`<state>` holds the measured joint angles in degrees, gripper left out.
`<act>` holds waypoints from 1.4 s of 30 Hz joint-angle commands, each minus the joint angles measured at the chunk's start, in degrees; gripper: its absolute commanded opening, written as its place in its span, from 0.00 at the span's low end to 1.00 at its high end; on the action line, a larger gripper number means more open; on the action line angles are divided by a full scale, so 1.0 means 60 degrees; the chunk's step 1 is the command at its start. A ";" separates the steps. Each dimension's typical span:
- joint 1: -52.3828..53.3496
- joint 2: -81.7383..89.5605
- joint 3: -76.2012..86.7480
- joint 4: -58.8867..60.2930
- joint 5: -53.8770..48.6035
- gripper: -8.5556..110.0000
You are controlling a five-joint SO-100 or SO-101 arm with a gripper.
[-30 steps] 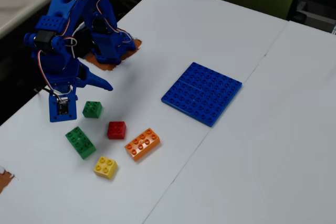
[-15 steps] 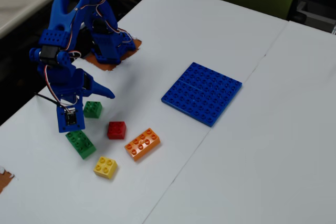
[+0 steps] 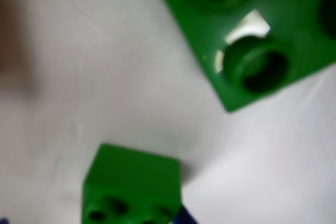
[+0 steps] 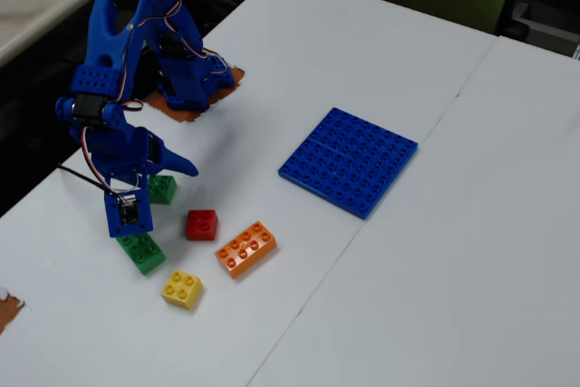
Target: Pick up the 2x2 green block and go up the 8x8 blue block.
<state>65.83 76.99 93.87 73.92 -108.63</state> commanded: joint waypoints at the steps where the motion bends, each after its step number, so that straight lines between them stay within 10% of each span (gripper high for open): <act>1: -0.0161 0.0059 0.0044 -0.0117 -0.0029 0.33; 23: -0.0425 0.0249 0.0161 -0.0322 -0.0249 0.15; 42: -0.3252 0.5977 0.0381 0.0806 -0.0513 0.07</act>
<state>51.42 107.49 96.42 78.22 -115.49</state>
